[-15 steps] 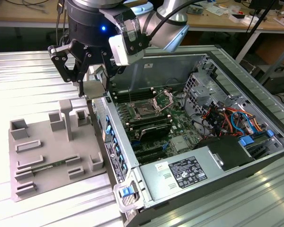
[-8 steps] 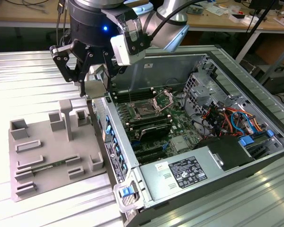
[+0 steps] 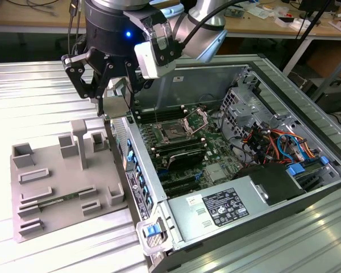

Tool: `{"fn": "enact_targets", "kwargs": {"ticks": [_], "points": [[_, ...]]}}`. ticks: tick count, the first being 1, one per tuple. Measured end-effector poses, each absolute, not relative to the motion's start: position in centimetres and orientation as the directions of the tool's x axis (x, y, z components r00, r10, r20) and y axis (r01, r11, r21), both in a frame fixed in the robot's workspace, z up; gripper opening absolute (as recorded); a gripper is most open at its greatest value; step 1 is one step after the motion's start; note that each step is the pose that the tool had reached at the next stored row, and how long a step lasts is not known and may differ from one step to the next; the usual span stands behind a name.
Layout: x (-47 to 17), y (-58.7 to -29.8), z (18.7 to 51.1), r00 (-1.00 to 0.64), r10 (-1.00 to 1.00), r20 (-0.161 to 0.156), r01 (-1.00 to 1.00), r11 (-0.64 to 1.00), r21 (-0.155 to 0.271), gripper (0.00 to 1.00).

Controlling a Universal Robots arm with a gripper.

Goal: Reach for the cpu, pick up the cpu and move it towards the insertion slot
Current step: 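Pick up the cpu and move it towards the insertion slot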

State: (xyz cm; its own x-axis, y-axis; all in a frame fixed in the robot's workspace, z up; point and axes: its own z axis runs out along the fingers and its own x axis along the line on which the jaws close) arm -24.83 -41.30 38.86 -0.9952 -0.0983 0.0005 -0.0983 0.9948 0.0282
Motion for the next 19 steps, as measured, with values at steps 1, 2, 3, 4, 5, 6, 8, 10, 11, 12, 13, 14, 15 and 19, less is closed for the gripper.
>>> {"fn": "enact_targets", "kwargs": {"ticks": [1,2,3,4,5,6,8,10,11,12,13,14,15,19], "points": [[-24.8,-41.3,38.9,-0.995,-0.098,0.000,-0.098,0.995,0.028,0.55],[-24.8,-41.3,38.9,-0.995,-0.098,0.000,-0.098,0.995,0.028,0.55],[-24.8,-41.3,38.9,-0.995,-0.098,0.000,-0.098,0.995,0.028,0.55],[-24.8,-41.3,38.9,-0.995,-0.098,0.000,-0.098,0.995,0.028,0.55],[-24.7,-41.3,38.9,-0.995,-0.098,0.001,-0.098,0.995,0.028,0.55],[-24.7,-41.3,38.9,-0.995,-0.098,0.000,-0.098,0.995,0.028,0.55],[-24.6,-41.3,38.9,-0.995,-0.098,0.000,-0.098,0.995,0.028,0.55],[-24.6,-41.3,38.9,-0.995,-0.098,0.001,-0.098,0.995,0.028,0.55],[-24.6,-41.3,38.9,-0.995,-0.098,0.000,-0.098,0.995,0.028,0.55],[-24.5,-41.3,38.9,-0.995,-0.098,0.000,-0.098,0.995,0.028,0.55],[-24.3,-41.3,38.9,-0.995,-0.098,0.000,-0.098,0.995,0.028,0.55],[-23.7,-41.3,38.9,-0.995,-0.098,0.000,-0.098,0.995,0.028,0.55],[-23.4,-41.3,38.9,-0.995,-0.098,0.001,-0.098,0.995,0.028,0.55],[-23.3,-41.3,38.9,-0.995,-0.098,0.001,-0.098,0.995,0.028,0.55]]}}
